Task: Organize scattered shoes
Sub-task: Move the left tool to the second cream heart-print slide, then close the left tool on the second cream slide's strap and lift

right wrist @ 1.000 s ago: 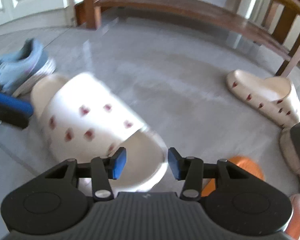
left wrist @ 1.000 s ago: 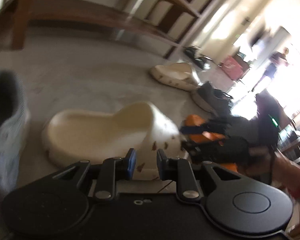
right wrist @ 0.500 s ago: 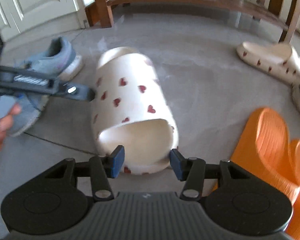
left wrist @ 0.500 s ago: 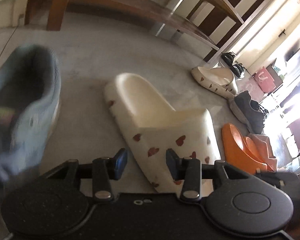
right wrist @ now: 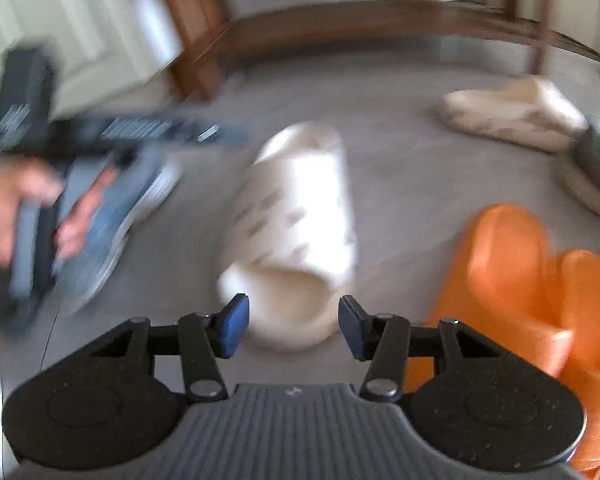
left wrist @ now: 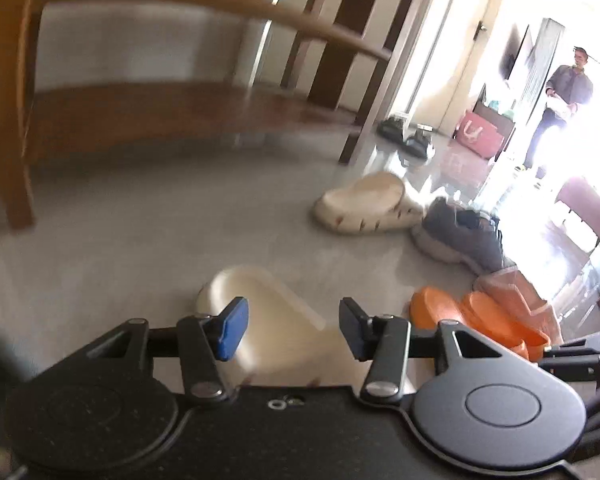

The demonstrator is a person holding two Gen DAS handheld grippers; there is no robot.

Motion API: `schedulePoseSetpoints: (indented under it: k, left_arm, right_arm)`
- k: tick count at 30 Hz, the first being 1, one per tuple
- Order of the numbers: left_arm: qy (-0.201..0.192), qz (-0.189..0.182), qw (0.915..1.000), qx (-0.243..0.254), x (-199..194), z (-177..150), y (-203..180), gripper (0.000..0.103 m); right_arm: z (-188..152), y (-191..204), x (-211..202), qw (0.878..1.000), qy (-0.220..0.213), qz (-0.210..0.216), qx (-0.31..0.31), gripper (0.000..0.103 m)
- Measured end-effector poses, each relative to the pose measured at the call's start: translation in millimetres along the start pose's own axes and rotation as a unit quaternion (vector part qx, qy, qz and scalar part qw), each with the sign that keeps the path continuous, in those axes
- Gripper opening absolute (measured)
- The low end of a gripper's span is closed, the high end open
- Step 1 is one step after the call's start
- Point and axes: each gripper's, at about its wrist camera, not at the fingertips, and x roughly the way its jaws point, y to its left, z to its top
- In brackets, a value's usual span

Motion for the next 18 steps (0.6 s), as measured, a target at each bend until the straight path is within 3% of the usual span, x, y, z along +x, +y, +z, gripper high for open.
schedulePoseSetpoints:
  k: [4,11,15,18]
  left_arm:
    - [0.009,-0.033,0.9989,-0.034,15.8,8.6,-15.5,0.053]
    - [0.006,-0.084,0.996,-0.033,47.4,15.0,-45.4,0.05]
    - [-0.012,-0.129,0.9909,-0.037,93.0,40.0,-70.0,0.048]
    - [-0.006,-0.133,0.9904,-0.039,129.7,54.0,-84.6,0.047]
  right_arm:
    - [13.5,-20.1,-2.0,0.999,-0.029,-0.037,0.017,0.054]
    - [0.6,-49.5,-12.6,0.994,-0.056,-0.068,0.068,0.055]
    - [-0.3,-70.3,-15.9,0.989,-0.071,-0.087,0.094,0.055]
    - [8.2,-94.5,-14.1,0.982,-0.088,-0.122,0.118,0.055]
